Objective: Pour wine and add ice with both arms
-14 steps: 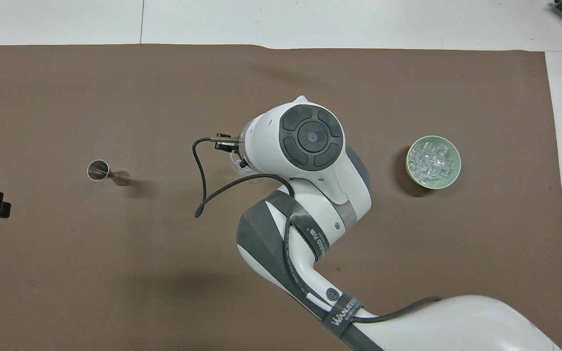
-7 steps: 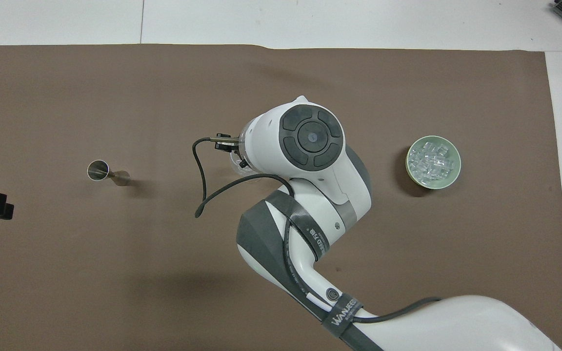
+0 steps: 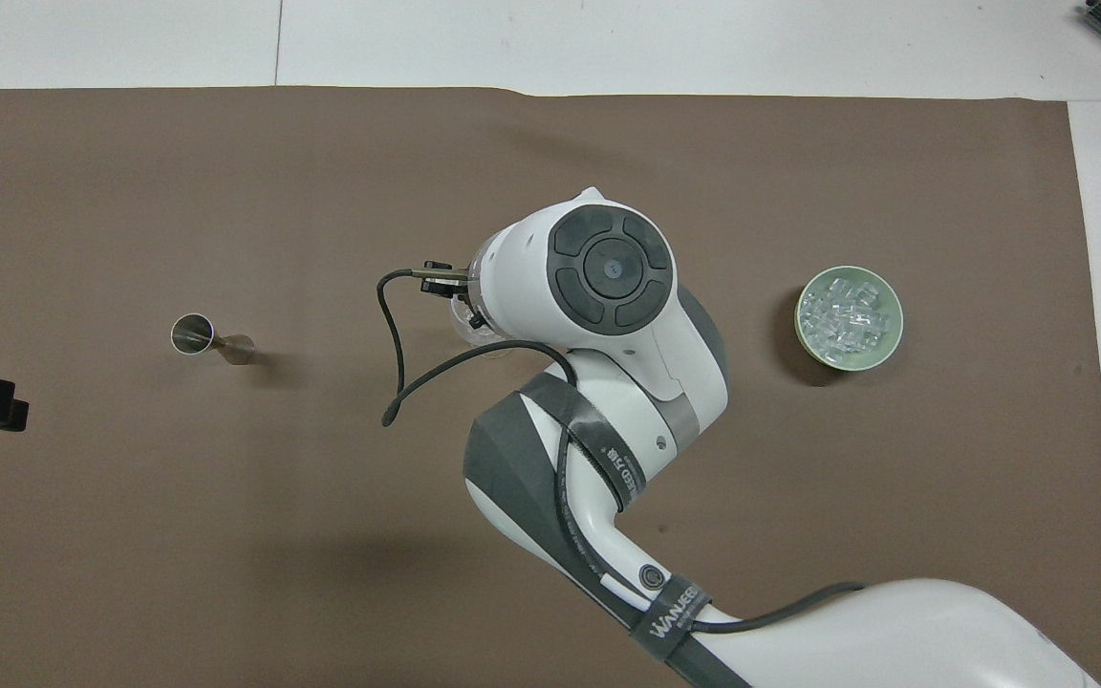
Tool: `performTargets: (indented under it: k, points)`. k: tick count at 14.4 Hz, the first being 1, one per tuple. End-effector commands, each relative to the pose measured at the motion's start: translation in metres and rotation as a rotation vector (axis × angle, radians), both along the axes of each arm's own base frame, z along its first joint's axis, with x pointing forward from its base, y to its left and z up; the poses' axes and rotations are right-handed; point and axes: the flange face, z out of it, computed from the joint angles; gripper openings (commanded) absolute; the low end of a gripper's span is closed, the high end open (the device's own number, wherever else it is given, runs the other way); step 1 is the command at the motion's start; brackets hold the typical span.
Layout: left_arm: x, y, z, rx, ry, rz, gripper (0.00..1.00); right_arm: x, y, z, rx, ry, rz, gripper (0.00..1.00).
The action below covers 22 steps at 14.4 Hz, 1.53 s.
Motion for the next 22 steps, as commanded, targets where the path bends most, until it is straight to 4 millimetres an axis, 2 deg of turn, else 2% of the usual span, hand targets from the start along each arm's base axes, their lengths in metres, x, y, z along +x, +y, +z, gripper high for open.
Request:
performTargets:
  k: [1,3,4,6,10,12,15,16,18,19,22]
  points:
    - [-0.001,0.002,0.005,0.006,0.000,-0.008,1.00,0.001,-0.003,0.003,-0.007,-0.007,0.012,0.33]
    - [-0.002,0.001,0.004,0.004,0.004,-0.016,1.00,0.000,-0.002,0.004,-0.010,-0.009,0.011,0.34]
    - [-0.002,0.002,0.005,0.002,0.005,-0.016,1.00,0.000,-0.002,0.005,-0.005,-0.004,0.006,0.40]
    - [0.000,0.002,0.004,0.002,-0.003,-0.004,1.00,0.002,-0.014,0.024,0.003,-0.023,-0.010,0.55]
    - [0.002,0.005,0.002,-0.007,0.003,0.001,1.00,-0.006,-0.038,0.049,-0.046,0.010,-0.037,0.62]
    - [0.001,-0.003,0.005,0.000,-0.026,-0.016,1.00,-0.014,-0.063,0.061,-0.091,0.025,-0.054,0.64]
    - [0.000,-0.004,0.008,0.000,-0.037,-0.019,1.00,-0.039,-0.117,0.080,-0.158,0.006,-0.108,0.81]
    - [0.000,-0.004,0.008,0.000,-0.037,-0.021,1.00,-0.047,-0.135,0.083,-0.186,0.006,-0.112,0.90]
    - [0.001,-0.004,0.008,0.001,-0.040,-0.015,1.00,-0.065,-0.164,0.086,-0.237,0.005,-0.111,1.00]
    - [0.001,-0.004,0.009,-0.001,-0.041,-0.012,1.00,-0.073,-0.178,0.084,-0.257,0.008,-0.127,1.00]
    - [0.000,-0.004,0.009,0.001,-0.040,-0.013,1.00,-0.095,-0.191,0.091,-0.309,0.047,-0.130,1.00]
